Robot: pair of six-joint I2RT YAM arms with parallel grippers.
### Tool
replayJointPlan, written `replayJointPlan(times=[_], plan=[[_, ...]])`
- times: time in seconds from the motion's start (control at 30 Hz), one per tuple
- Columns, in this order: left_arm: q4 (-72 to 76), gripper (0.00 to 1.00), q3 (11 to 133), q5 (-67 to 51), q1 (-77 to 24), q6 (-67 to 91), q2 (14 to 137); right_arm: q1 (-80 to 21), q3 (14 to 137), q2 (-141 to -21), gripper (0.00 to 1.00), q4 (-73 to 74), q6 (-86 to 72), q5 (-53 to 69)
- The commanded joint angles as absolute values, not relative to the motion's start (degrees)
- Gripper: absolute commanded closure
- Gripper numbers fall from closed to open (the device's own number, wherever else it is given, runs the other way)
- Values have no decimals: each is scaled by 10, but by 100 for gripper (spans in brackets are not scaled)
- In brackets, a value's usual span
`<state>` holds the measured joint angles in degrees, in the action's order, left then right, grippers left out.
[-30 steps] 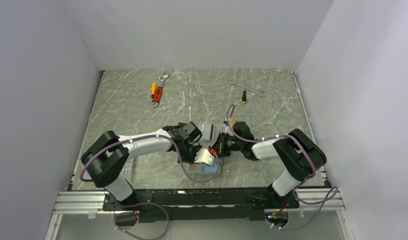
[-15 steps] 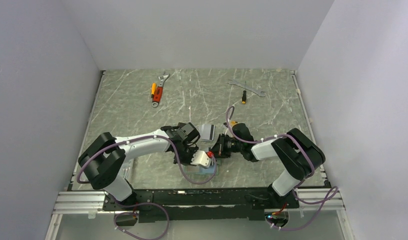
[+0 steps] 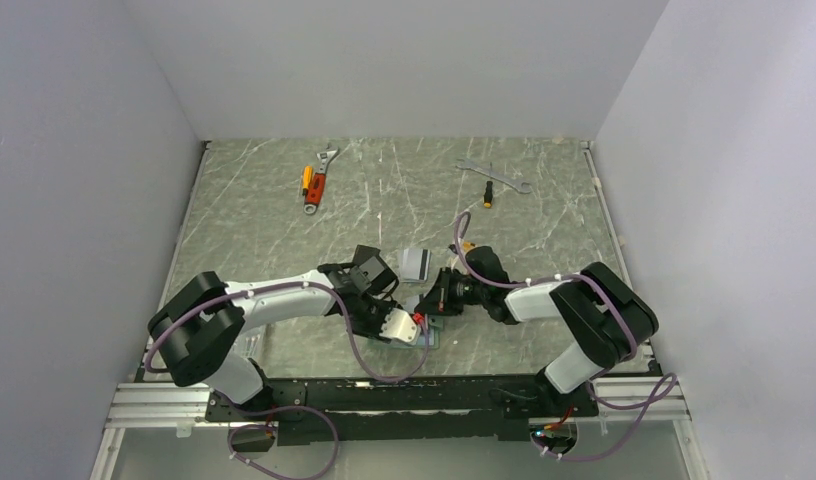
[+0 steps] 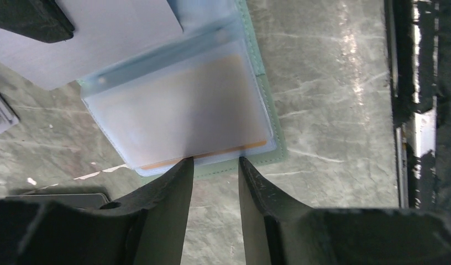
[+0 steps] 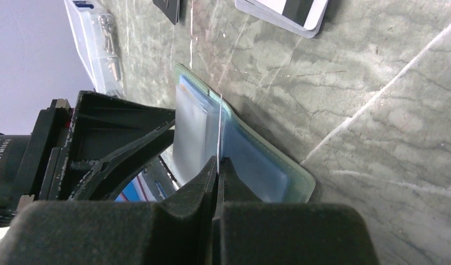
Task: Put the credit cards into the card holder
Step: Turn over the card slot in the card holder.
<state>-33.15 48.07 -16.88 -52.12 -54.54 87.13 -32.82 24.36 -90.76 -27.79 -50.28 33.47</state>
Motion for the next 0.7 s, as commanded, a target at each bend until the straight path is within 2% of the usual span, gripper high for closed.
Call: replayJointPlan(times=[0.0,0.37,0.67], plan=[[-256,60,456,-125,-541,-519,882,-324,243,-868,100,-256,-476,316],[-242,68,461,-124,-609,-418,898,-286,220,-829,100,-244,-471,325],[-250,70,454,-98,-610,-419,894,-286,195,-860,100,-325,-515,343]])
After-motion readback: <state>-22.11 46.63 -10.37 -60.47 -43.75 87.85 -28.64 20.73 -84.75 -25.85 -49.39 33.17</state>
